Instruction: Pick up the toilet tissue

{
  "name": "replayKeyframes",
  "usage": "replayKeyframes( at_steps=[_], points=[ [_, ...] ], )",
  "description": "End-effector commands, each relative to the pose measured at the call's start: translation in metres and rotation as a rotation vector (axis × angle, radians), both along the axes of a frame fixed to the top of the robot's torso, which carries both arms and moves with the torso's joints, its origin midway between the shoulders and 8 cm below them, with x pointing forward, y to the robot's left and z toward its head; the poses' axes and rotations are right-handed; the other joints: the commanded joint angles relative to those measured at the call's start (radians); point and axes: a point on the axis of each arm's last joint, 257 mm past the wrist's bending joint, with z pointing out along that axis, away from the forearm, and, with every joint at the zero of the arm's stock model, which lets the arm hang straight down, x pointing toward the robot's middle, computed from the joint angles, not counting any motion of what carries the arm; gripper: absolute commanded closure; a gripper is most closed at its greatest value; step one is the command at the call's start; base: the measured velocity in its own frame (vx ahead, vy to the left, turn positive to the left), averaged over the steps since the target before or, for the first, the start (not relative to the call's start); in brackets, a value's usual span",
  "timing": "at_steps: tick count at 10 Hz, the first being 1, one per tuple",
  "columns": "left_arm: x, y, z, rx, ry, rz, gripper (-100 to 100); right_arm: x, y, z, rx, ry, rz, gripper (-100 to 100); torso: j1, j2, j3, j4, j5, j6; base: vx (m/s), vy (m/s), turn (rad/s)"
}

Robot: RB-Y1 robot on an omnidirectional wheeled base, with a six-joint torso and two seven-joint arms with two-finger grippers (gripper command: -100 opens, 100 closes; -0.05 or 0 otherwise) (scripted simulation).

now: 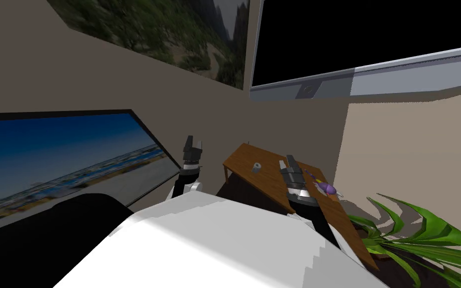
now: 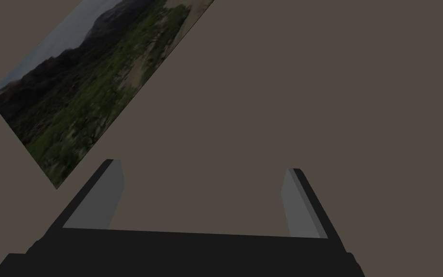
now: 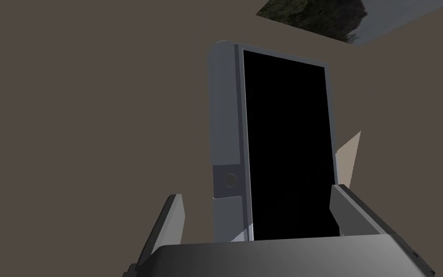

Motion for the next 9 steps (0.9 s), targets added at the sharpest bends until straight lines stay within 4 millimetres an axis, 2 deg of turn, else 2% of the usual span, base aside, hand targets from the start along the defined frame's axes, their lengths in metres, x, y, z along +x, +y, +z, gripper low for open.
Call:
replayKeyframes(
  at_steps=[1,2,3,4,5,6,7,8,9],
  points=[
    [0.000,0.000,0.000,0.000,0.000,0.000,0,0.000,0.007,-0.016,-0.019,0.041,0.040,-100,0.000,0.000,0.000,0.000,0.000,0.000,-0.032,-0.053,0.201],
    [0.000,0.000,0.000,0.000,0.000,0.000,0,-0.001,0.013,-0.030,-0.023,0.078,0.069,-100,0.001,-0.002,-0.001,0.000,0.000,-0.001,-0.049,-0.071,0.420],
    [0.000,0.000,0.000,0.000,0.000,0.000,0,-0.001,0.014,-0.031,-0.037,0.082,0.077,-100,0.000,-0.002,-0.001,0.000,0.000,-0.001,-0.034,-0.060,0.110],
    [0.000,0.000,0.000,0.000,0.000,0.000,0,-0.003,0.020,-0.047,-0.047,0.125,0.110,-100,0.000,-0.002,-0.001,-0.001,0.000,0.000,-0.030,-0.056,0.183],
    [0.000,0.000,0.000,0.000,0.000,0.000,0,-0.003,0.021,-0.048,-0.056,0.128,0.115,-100,0.001,-0.003,-0.002,-0.001,0.000,-0.001,-0.023,-0.049,0.123],
    [0.000,0.000,0.000,0.000,0.000,0.000,0,-0.006,0.027,-0.067,-0.066,0.177,0.150,-100,0.001,-0.004,-0.002,-0.001,0.000,0.000,-0.028,-0.051,0.234],
    [0.000,0.000,0.000,0.000,0.000,0.000,0,-0.006,0.027,-0.067,-0.075,0.180,0.155,-100,0.001,-0.003,-0.002,-0.001,0.000,0.000,-0.026,-0.044,0.112],
    [0.000,0.000,0.000,0.000,0.000,0.000,0,-0.010,0.032,-0.088,-0.083,0.235,0.188,-100,0.001,-0.004,-0.002,-0.001,0.000,0.000,-0.027,-0.045,0.246],
    [0.000,0.000,0.000,0.000,0.000,0.000,0,-0.011,0.032,-0.089,-0.097,0.239,0.195,-100,0.001,-0.004,-0.002,-0.001,0.000,-0.001,-0.022,-0.046,0.158]
  ],
)
